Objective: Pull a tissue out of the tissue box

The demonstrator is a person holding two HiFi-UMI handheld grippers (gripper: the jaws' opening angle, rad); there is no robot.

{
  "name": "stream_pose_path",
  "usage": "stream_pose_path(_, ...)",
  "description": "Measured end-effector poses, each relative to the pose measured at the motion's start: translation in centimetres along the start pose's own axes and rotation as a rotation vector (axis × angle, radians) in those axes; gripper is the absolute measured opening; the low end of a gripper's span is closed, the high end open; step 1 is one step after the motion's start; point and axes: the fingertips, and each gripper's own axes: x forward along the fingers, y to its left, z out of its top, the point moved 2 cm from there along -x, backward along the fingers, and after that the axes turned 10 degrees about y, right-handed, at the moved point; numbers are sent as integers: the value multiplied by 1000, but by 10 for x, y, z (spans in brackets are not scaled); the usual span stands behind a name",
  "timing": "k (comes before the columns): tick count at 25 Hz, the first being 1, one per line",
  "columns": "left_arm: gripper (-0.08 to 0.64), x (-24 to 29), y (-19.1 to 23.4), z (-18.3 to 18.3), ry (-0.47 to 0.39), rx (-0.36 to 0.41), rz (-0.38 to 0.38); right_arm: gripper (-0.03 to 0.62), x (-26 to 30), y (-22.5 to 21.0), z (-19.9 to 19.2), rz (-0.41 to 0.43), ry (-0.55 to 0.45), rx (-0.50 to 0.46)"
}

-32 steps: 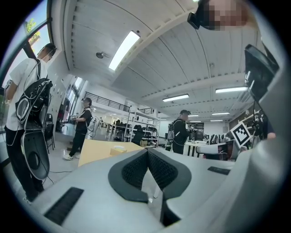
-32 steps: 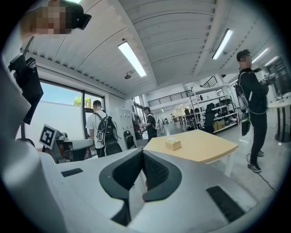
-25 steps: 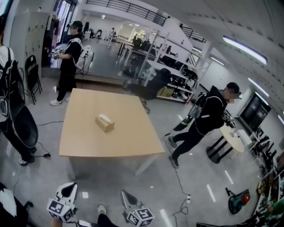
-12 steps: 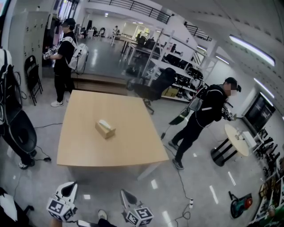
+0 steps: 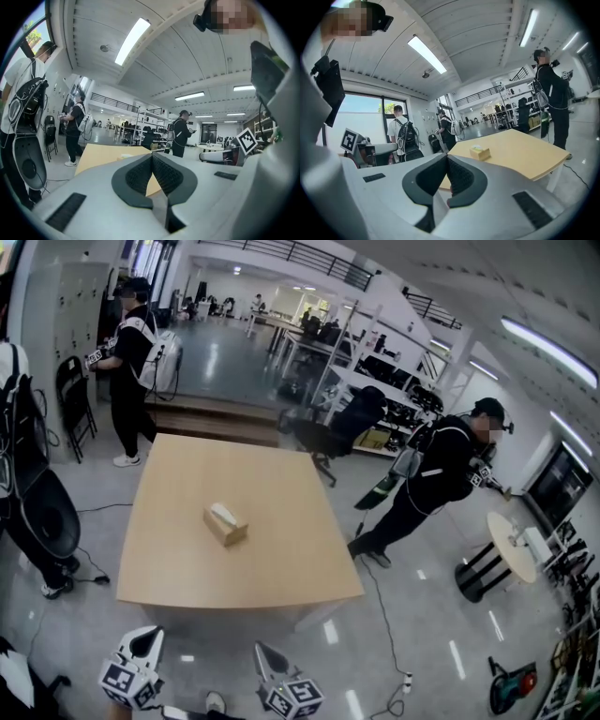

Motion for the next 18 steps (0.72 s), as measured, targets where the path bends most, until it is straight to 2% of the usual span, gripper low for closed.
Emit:
stream_pose_path(10,8,49,0,22,15,2,40,12,23,-43,23,45,-6,-1)
stream_pose_path(18,8,72,1,28,-12,-8,34,12,39,-65,26,36,6,-7)
